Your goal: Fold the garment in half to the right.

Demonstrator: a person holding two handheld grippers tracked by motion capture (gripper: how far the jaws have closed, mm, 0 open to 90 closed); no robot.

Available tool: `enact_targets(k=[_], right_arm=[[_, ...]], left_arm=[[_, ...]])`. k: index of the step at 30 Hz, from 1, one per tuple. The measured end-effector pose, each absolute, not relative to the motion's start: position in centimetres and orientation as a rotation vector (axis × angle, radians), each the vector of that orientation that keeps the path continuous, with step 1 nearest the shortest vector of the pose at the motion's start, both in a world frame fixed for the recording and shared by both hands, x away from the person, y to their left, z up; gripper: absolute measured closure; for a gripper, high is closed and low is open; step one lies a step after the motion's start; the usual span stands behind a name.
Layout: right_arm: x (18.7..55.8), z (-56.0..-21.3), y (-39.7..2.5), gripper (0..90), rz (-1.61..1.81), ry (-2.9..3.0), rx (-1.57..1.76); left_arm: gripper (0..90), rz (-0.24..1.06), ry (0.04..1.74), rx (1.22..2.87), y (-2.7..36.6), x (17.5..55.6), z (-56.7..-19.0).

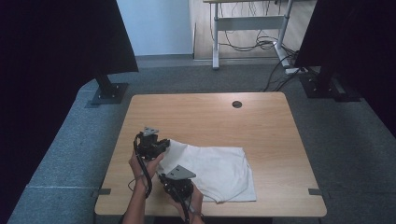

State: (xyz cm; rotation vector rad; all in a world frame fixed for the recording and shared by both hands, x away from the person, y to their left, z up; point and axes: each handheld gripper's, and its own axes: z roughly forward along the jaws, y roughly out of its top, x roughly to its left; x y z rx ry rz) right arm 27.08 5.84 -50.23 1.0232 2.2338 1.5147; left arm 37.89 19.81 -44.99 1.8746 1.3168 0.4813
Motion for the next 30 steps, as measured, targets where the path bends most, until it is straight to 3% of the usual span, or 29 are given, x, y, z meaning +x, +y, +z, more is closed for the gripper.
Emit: enact_targets(k=[10,14,22,30], right_arm=[[27.9,-49.5,8.0,86.0,1.598,2.226,0.989],[27.5,-47.6,7.8,86.0,1.668,2.186,0.958],[26.4,-45.0,-1.0,86.0,1.643,2.074,1.051],[25.0,-46.8,-9.8,85.9,1.561,2.035,1.187]], left_arm=[[82.3,0.514,1.345,1.845,22.3,37.9,-43.3],[82.4,0.543,1.312,1.851,21.4,37.4,-41.7],[82.1,0.501,1.141,1.94,12.2,37.6,-39.4],[81.8,0.436,1.037,2.09,2.0,38.6,-41.8]])
